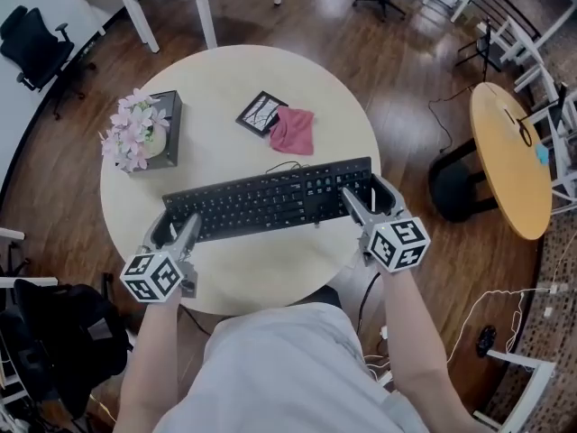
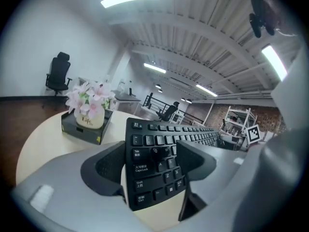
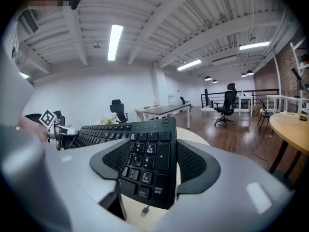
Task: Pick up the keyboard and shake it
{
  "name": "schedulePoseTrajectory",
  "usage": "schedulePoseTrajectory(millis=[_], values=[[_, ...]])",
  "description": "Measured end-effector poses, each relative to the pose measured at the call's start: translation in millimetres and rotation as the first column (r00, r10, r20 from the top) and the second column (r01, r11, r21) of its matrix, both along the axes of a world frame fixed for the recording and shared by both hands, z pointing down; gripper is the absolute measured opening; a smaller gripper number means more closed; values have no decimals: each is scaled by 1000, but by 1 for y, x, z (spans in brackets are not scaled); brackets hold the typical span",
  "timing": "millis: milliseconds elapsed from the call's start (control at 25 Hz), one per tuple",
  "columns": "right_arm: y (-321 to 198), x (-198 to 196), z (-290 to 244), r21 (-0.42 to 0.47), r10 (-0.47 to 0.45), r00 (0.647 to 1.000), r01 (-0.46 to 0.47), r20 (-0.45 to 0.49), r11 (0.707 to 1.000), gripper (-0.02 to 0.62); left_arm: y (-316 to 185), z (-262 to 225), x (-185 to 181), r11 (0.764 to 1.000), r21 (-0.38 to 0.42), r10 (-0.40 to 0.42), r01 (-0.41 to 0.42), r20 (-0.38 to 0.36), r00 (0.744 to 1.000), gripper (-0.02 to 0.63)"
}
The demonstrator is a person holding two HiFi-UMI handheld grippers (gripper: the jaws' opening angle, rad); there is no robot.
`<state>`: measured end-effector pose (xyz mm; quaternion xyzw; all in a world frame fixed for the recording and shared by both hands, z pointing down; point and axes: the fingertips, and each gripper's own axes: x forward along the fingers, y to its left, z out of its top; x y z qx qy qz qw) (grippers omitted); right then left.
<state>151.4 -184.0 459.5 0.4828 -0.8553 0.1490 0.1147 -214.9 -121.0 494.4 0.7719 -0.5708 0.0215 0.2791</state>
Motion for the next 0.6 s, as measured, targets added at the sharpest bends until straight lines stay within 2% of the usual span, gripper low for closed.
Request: schedulePoseTrajectory(millis=[120, 320, 440, 600], values=[[-1, 1, -35, 129, 22, 999, -28, 42, 991, 298, -6, -30, -1, 994, 105, 11, -11, -2, 1000, 330], [2, -1, -91, 315, 10, 996, -37, 84, 948, 292, -9, -74, -3, 969, 246, 16, -18, 11, 1000, 333], [7, -7, -124, 408, -14, 996, -24, 91, 913, 293, -11, -107, -10, 944, 329, -1, -13, 41, 999, 333], [19, -15, -159, 507, -64, 992, 1, 108, 862, 293, -7, -150, -19, 894, 448, -38, -5, 87, 995, 331]])
